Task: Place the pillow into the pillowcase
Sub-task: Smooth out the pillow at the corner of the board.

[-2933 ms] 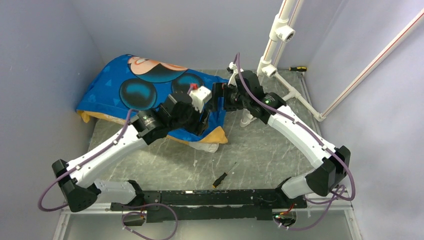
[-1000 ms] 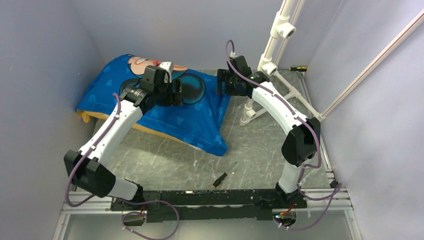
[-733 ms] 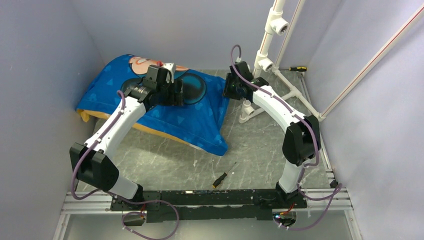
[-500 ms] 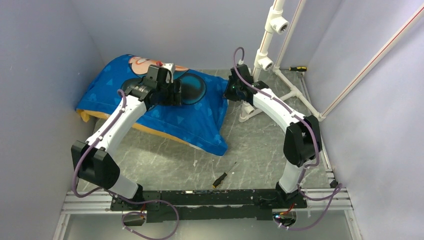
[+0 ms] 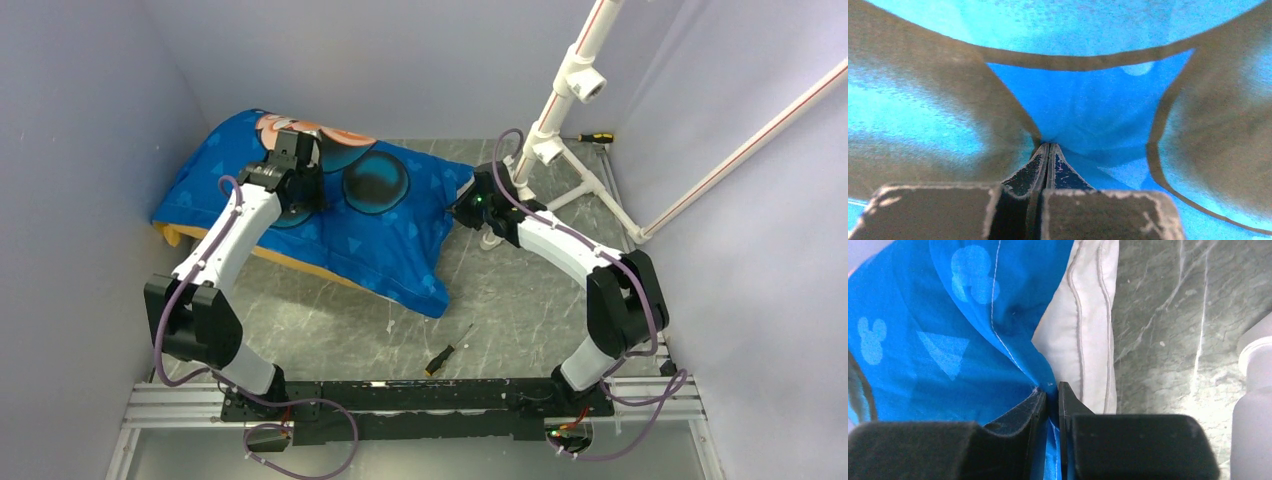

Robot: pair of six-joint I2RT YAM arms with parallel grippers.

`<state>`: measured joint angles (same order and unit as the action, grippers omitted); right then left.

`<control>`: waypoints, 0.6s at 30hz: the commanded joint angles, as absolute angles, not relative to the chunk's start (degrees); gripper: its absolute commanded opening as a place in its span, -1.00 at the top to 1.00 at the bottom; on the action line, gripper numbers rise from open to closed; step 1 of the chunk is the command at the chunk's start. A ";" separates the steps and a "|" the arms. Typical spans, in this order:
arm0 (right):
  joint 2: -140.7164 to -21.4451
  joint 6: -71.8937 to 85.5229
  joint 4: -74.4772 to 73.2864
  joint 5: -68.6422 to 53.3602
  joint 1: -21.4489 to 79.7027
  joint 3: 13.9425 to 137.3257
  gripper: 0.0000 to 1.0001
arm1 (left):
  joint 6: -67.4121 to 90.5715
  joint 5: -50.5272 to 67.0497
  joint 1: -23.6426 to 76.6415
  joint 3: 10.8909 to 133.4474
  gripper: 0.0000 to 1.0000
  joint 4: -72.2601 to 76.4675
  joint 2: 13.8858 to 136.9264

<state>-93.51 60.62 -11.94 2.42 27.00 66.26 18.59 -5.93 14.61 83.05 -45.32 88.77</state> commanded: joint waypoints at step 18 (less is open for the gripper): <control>-99.02 52.37 -23.46 13.02 23.31 81.56 0.80 | 14.39 -14.26 3.17 78.76 1.00 -46.80 88.33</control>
